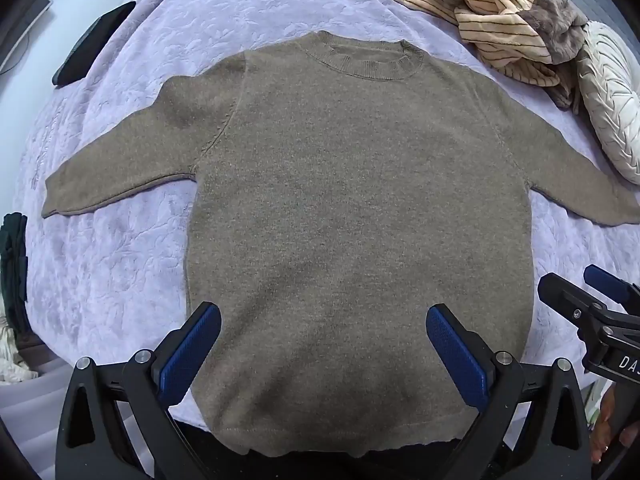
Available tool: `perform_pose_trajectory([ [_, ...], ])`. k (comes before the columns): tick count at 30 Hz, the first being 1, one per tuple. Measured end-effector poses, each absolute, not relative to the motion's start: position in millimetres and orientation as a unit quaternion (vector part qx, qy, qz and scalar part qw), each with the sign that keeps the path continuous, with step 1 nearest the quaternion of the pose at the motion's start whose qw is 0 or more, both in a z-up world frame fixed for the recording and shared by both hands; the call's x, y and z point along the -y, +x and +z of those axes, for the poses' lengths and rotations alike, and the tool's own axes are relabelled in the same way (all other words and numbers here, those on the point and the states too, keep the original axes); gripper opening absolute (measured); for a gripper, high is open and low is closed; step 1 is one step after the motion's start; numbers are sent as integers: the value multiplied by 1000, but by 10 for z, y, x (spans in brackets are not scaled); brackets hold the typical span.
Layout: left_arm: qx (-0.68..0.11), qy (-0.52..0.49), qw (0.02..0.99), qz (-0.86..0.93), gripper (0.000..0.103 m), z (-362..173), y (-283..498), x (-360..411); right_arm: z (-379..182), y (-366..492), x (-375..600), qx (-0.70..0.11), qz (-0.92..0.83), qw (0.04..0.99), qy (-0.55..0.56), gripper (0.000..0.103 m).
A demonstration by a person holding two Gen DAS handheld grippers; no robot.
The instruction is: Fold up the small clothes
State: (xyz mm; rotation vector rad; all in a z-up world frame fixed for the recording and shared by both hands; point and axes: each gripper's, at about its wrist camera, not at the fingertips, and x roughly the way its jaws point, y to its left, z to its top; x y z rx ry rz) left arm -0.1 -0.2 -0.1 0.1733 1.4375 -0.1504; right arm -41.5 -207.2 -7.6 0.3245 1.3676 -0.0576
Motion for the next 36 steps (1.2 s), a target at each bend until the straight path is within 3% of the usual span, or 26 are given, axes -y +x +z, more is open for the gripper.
perform_pose_trajectory([
  [36,-659,67,749,-30,103,-5,-79,-131,-211,-388,2053,-642,-17,755,132,103],
])
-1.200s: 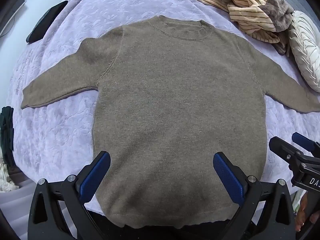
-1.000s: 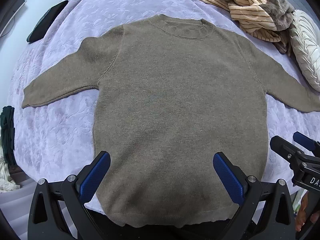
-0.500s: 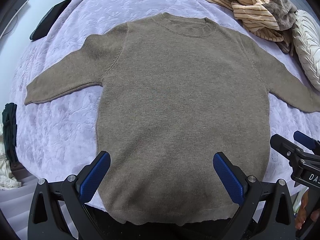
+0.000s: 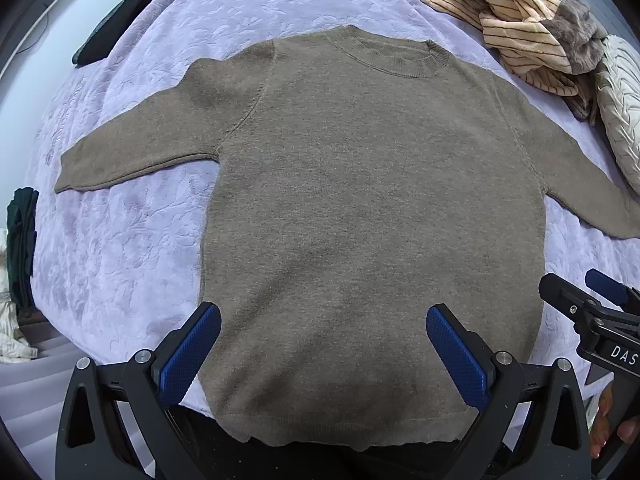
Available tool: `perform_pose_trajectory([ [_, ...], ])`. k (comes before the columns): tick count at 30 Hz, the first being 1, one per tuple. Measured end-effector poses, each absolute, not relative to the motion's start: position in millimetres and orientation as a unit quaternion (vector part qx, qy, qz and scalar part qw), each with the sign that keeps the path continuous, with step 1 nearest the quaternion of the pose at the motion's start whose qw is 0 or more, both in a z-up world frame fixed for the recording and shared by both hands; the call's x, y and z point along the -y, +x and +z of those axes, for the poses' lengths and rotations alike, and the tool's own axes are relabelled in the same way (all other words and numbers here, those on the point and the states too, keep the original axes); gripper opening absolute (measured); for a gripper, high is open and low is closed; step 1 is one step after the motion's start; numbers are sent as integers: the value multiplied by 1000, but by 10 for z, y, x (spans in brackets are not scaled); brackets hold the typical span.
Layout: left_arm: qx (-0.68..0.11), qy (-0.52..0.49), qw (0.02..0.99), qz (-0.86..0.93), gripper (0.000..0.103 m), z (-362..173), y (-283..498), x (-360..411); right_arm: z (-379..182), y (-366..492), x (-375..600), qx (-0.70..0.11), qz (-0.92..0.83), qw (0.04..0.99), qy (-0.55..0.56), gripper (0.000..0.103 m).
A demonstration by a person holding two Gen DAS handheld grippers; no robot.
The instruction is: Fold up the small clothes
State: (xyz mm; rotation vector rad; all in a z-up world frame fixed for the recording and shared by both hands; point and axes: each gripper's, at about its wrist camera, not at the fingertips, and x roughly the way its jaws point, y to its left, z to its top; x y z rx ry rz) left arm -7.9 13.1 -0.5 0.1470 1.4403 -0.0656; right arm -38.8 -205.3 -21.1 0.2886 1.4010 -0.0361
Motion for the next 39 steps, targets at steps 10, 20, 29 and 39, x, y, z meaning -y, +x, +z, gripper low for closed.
perform_pose_trajectory([
  [10,-649,54,758,-31,103,-6,-60,-173,-198,-335,2002,-644,-15,754,125,103],
  [20,-655,38,753,-49,103,-81,-39,-222,-206,-344,1966,-653,-28,748,117,103],
  [29,-657,16,746,-104,103,-243,74,-240,-227,-347,1882,-653,-51,747,116,103],
  [39,-648,-63,745,-148,103,-394,443,-663,-299,-228,1616,-657,-71,738,137,103],
])
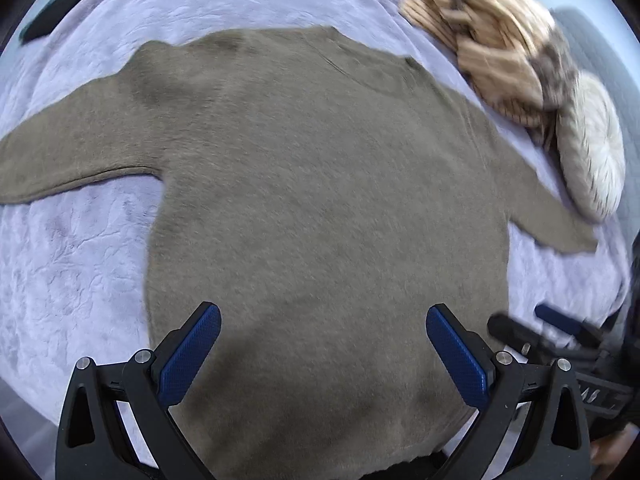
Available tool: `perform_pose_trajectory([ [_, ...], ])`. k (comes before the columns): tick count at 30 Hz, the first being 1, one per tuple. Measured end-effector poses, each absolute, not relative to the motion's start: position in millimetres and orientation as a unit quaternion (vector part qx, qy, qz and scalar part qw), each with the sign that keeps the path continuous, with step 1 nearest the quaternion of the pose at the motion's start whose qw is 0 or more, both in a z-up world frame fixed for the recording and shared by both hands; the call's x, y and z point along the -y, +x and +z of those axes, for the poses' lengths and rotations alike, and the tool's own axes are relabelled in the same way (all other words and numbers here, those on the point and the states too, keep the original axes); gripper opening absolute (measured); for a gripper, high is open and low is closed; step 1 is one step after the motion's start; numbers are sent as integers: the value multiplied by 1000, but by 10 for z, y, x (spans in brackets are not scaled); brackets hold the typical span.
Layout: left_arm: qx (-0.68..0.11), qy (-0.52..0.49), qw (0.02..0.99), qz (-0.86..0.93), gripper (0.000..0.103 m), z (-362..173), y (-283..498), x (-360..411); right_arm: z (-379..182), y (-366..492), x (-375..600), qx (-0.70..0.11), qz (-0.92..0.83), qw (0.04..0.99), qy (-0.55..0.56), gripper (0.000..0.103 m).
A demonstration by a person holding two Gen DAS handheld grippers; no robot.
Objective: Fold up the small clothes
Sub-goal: 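Grasp the sweater sleeve cuff with the left gripper and lift it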
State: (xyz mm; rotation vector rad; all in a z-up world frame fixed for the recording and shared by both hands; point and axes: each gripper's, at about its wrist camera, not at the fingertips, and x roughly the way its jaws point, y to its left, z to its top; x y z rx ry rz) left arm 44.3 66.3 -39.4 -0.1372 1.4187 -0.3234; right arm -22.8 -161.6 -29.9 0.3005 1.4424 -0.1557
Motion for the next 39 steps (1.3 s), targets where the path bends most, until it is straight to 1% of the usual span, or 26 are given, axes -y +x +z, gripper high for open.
perform_pose_trajectory([
  [4,-625,-144,760,-102,103,-470,802,-1452,-323,-104,1331,-663,-58,734,134,103],
  [8,-582,-222,782,-26,103,-591,1134,-2514,-322,12,1022,-665,-38,735,131,103],
  [12,-546,-284,786,53,103,-823,1357,-3543,-299,121,681,-667,-14,734,124,103],
  [15,-529,-329,777,86,103,-1012,1441,-4113,-286,184,453,-669,-2,735,113,103],
  [18,-517,-376,766,73,103,-1185,1517,-4422,-302,233,283,-675,6,731,105,103],
  [21,-507,-393,766,52,103,-1284,1565,-4544,-351,271,145,-682,12,725,99,103],
  [25,-484,-394,781,18,101,-1199,1559,-4500,-397,301,-1,-688,23,720,89,103],
  [26,-483,-388,785,11,97,-1177,1562,-4477,-401,310,-34,-689,27,719,86,103],
  [27,-484,-383,787,8,89,-1171,1582,-4460,-400,319,-72,-689,31,720,83,103],
  [28,-487,-379,786,7,84,-1182,1614,-4436,-391,322,-88,-688,35,720,82,103],
  [30,-499,-375,781,20,71,-1211,1676,-4382,-374,328,-123,-686,41,722,78,103],
  [31,-502,-376,778,26,66,-1229,1645,-4406,-361,326,-137,-685,45,724,75,103],
  [33,-508,-381,771,43,41,-1303,1673,-4420,-336,314,-146,-681,49,727,70,103],
  [34,-506,-382,772,45,33,-1327,1675,-4431,-327,302,-141,-680,51,728,69,103],
  [35,-502,-385,773,40,18,-1332,1665,-4441,-322,290,-129,-679,52,729,70,103],
  [36,-498,-391,774,32,10,-1323,1657,-4449,-317,273,-106,-679,52,729,73,103],
  [39,-475,-374,796,14,10,-1097,1625,-4322,-326,205,-10,-677,54,728,88,103],
])
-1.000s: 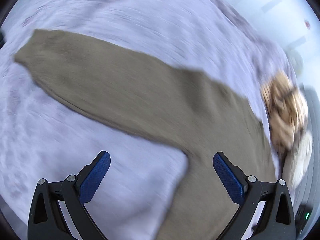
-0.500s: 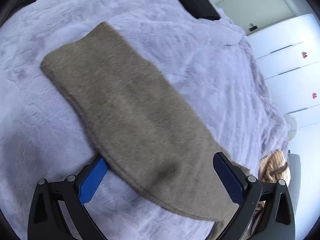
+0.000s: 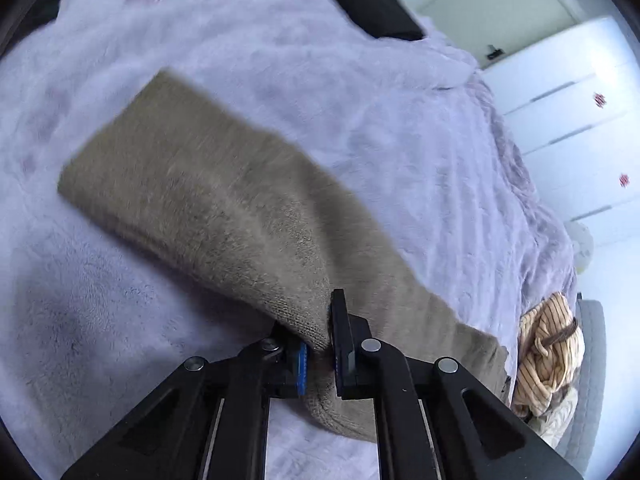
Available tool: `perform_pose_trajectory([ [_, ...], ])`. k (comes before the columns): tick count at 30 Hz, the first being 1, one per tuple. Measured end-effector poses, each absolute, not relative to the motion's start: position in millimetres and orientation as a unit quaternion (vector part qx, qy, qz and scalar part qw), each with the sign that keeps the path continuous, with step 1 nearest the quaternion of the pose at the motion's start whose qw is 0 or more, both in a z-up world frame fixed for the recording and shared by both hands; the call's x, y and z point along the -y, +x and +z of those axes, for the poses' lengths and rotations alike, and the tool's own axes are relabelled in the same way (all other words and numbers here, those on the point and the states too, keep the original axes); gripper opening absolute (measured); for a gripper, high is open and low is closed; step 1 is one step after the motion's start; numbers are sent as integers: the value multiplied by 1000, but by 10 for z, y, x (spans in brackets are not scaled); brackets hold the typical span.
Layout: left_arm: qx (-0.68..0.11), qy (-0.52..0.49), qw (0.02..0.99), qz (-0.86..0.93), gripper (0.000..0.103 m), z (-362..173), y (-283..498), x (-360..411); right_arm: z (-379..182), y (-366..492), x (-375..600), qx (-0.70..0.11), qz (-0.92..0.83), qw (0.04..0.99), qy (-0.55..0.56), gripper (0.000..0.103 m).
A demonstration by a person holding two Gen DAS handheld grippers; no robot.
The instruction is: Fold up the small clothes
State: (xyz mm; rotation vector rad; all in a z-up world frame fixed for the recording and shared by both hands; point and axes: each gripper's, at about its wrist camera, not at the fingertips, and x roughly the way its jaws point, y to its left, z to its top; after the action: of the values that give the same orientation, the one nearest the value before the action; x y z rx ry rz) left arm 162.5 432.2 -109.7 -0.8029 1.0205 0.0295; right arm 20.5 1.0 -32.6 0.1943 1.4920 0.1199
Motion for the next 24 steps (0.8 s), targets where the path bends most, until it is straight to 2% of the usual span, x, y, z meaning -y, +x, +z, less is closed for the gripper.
perform_pose_trajectory([
  [6,-441,-317,837,-74,10,-391,1688,-3607,-349,129,210,-671,54,730,115,102],
  [12,-441,-261,833,-207,10,105,1770,-2231,-278,84,532,-652,48,742,149,102],
  [17,-482,-203,805,-279,10,-22,1802,-916,-263,-46,953,-641,25,746,182,102],
  [24,-566,-65,767,-294,10,-758,1584,435,-437,-287,1614,-640,-26,734,225,102],
])
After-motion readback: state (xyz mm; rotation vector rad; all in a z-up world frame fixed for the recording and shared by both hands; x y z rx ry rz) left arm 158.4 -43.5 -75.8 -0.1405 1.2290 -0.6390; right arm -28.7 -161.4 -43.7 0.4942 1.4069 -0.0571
